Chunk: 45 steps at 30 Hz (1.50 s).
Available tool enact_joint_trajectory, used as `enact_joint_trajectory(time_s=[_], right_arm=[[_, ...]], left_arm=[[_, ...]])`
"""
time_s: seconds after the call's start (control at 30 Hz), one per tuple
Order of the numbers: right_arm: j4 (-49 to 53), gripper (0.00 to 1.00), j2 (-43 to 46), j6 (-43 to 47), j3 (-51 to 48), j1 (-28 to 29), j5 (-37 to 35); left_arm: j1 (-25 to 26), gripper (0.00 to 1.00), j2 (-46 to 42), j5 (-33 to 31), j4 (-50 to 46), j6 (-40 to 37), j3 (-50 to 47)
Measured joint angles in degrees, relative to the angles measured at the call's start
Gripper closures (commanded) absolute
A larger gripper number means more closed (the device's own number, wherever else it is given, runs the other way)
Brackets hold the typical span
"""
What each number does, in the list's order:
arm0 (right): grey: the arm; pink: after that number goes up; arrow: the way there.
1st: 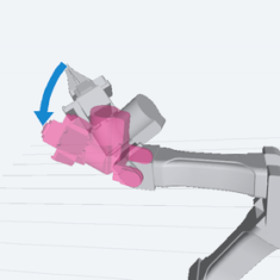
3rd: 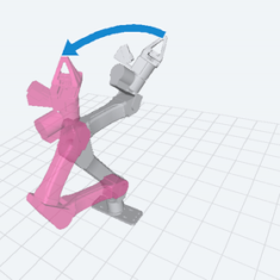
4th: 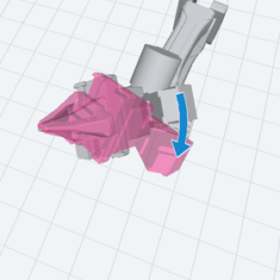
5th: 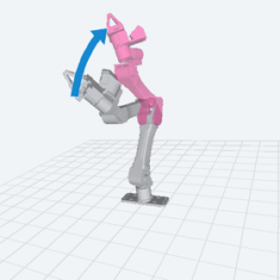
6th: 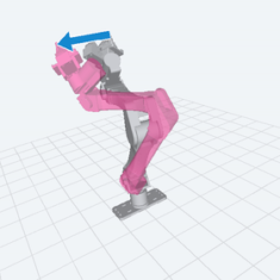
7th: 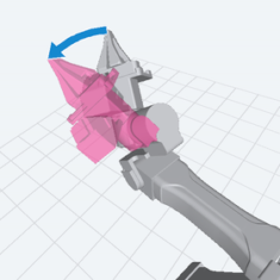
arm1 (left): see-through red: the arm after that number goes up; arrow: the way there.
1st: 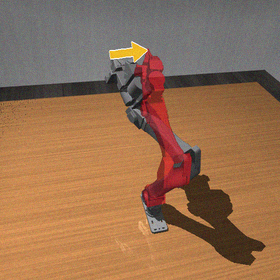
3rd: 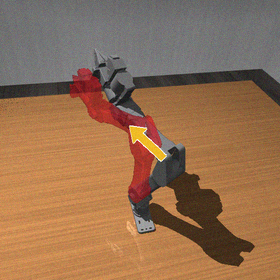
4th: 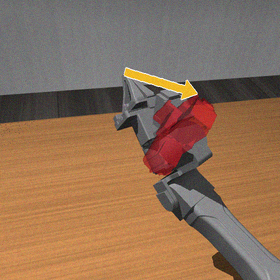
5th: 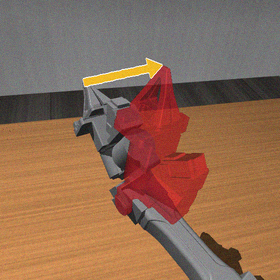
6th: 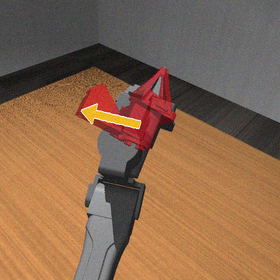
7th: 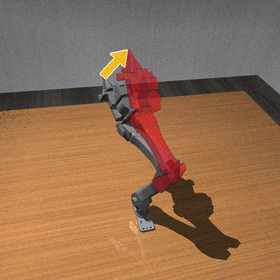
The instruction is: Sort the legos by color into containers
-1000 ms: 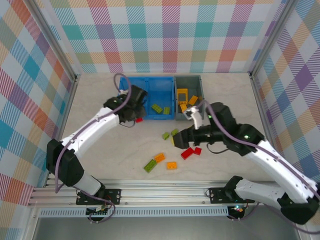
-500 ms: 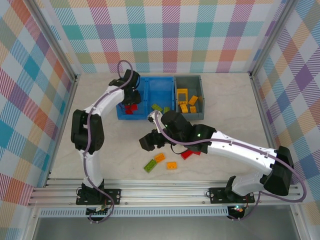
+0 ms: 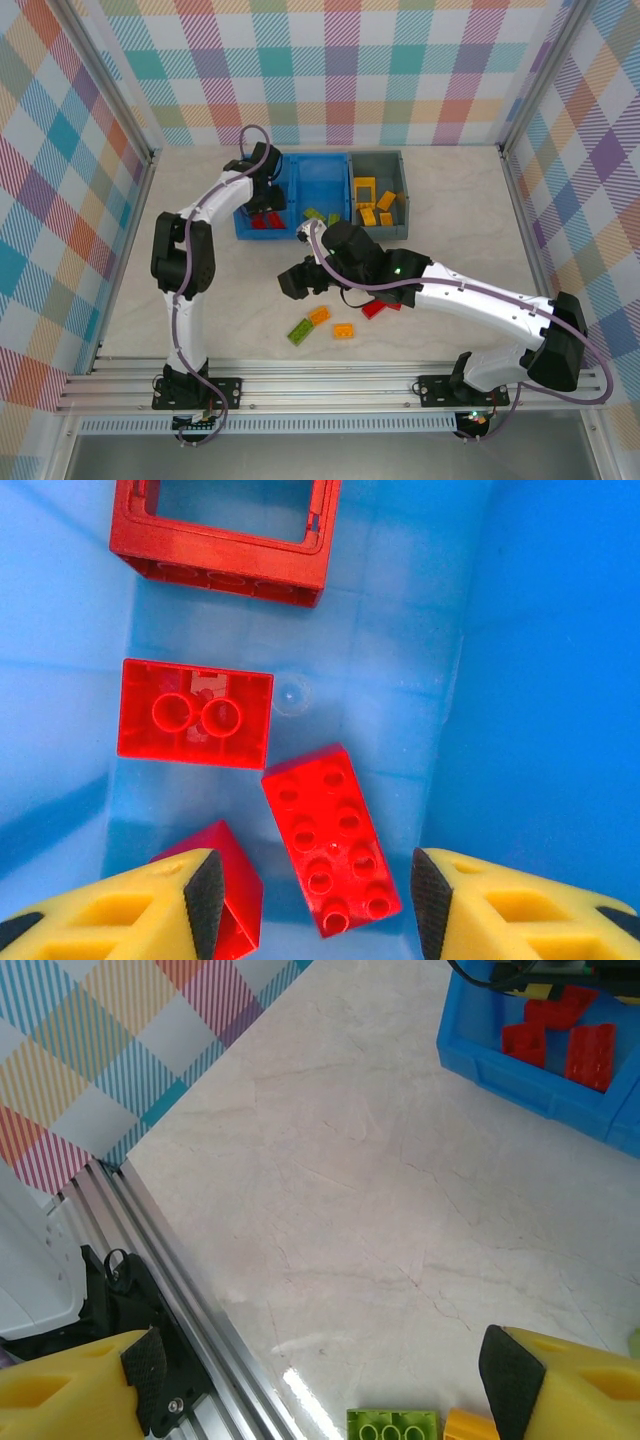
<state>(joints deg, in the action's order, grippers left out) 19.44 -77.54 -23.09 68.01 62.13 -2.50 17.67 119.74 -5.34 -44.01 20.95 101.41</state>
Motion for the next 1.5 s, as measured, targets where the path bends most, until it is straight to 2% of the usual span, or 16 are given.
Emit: enact_joint_trajectory(time_s=[0.13,0.3,0.43,0.57,0.63,0.73,0.83,1.07,1.3,1.43,1.5], right_arm=[[2.8,0.20,0.0,-0.7,-0.4,0.4,-1.4],[9.9,0.23,-0.6,-6.9,-1.7,4.5,-3.0],[16.6,0.26,-3.3,-20.0,-1.7,6.8,-1.2],[20.7,0.22,-5.8,-35.8,-2.4,7.0,1.0],[20.9,0.20,-6.9,-42.4,-2.9,7.0,2.5],[21.2,0.17,-11.5,-50.4,-1.4,7.0,4.9],[22.2,0.19,-18.6,-57.0,3.1,7.0,7.1],[23.6,0.30,-29.6,-66.9,10.4,6.1,9.5],[22.7,0.39,-36.3,-71.0,11.1,4.4,11.1],[22.1,0.51,-37.8,-71.4,11.3,3.8,11.0],[22.2,0.61,-38.0,-71.4,11.4,3.7,11.1]], left_arm=[[0.0,0.44,-5.0,0.9,-1.6,0.2,-0.3],[0.7,0.40,-22.5,3.5,-0.4,0.7,-8.7],[3.5,0.38,-42.3,8.5,1.1,0.6,-21.2],[7.9,0.36,-59.3,15.6,0.1,0.7,-32.8],[8.4,0.35,-66.8,18.7,-2.0,1.1,-37.4],[8.4,0.35,-76.9,22.1,-7.5,2.0,-41.2],[8.4,0.35,-85.2,24.2,-13.3,2.5,-41.6],[8.4,0.35,-92.0,25.1,-21.8,3.8,-41.5],[8.4,0.36,-95.1,27.0,-23.5,3.9,-41.5],[8.4,0.36,-97.1,27.4,-24.1,3.9,-41.5],[8.4,0.37,-97.5,27.4,-24.9,4.2,-41.5]])
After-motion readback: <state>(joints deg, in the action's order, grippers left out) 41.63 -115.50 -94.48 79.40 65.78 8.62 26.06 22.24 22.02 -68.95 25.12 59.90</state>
